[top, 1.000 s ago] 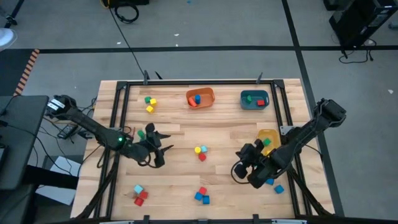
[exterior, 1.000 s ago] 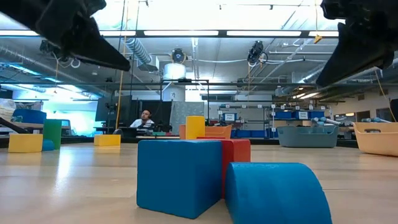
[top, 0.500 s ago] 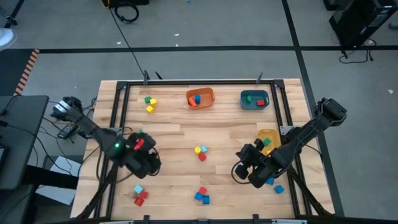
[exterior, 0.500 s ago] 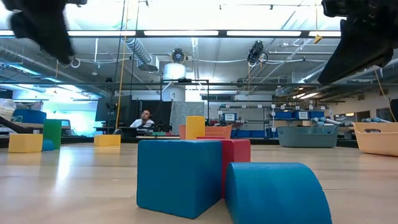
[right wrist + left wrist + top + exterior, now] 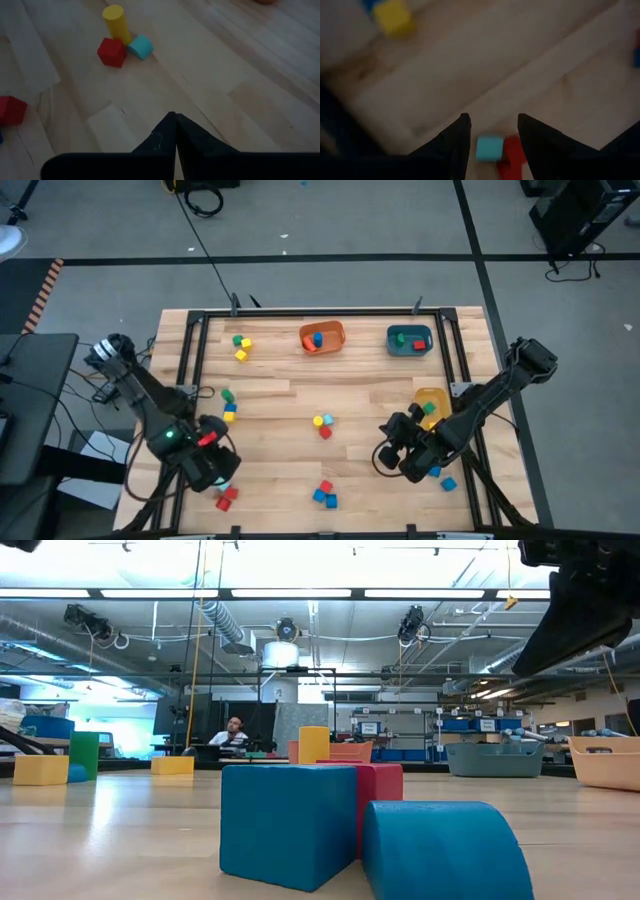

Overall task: Sort blocks by size
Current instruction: Put the brown cylinder block into the orange bin

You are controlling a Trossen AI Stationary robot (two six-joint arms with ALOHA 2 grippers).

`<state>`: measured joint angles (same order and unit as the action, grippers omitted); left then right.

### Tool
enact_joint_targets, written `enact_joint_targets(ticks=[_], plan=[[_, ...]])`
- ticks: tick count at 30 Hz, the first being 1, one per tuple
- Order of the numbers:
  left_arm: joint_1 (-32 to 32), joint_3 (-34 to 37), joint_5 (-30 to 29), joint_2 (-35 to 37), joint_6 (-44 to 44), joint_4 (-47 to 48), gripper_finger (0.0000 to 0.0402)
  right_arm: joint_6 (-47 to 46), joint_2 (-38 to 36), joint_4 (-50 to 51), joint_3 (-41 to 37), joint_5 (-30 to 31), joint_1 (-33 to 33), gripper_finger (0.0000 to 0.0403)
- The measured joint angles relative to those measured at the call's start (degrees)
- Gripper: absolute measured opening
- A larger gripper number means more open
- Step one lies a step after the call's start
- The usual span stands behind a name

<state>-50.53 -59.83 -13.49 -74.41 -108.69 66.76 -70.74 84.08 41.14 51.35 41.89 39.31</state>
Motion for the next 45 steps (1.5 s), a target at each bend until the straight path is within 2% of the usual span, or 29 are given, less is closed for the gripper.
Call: enact_joint_targets(ticks=[6,9,12,15,20,25,35,45], plan=[[-4.41,0.04,4.92,-1.21,-12.09,-0.21,0.0171,0.05,0.15,-0.02,0.00,0.33,0.04,0.0021],[-6.27,0.06,9.21,-3.40,-17.86,-0.67,0.0171,0.05,0.15,0.00,0.00,0.46,0.04,0.0021],[-7.29,0.06,12.60,-6.02,-20.39,-1.20,0.0171,0.05,0.17,0.00,0.00,0.48,0.04,0.0021],[-7.39,0.06,13.17,-8.38,-20.25,-1.37,0.0171,0.02,0.17,-0.01,0.00,0.50,0.04,0.0021],[-7.36,0.06,13.04,-11.14,-14.73,0.04,0.0171,0.02,0.17,-0.66,0.00,0.52,0.04,0.0021],[-7.25,0.09,12.85,-11.80,-14.93,0.93,0.0174,0.02,0.17,-1.10,-0.01,0.52,0.04,0.0021],[-7.22,0.07,12.65,-11.80,-16.08,0.76,0.0223,0.28,0.17,-1.09,-0.02,0.55,0.04,0.0021],[-7.22,0.08,11.58,-11.80,-16.10,-8.61,0.0231,0.41,0.17,-1.82,-0.01,0.55,0.04,0.0021]])
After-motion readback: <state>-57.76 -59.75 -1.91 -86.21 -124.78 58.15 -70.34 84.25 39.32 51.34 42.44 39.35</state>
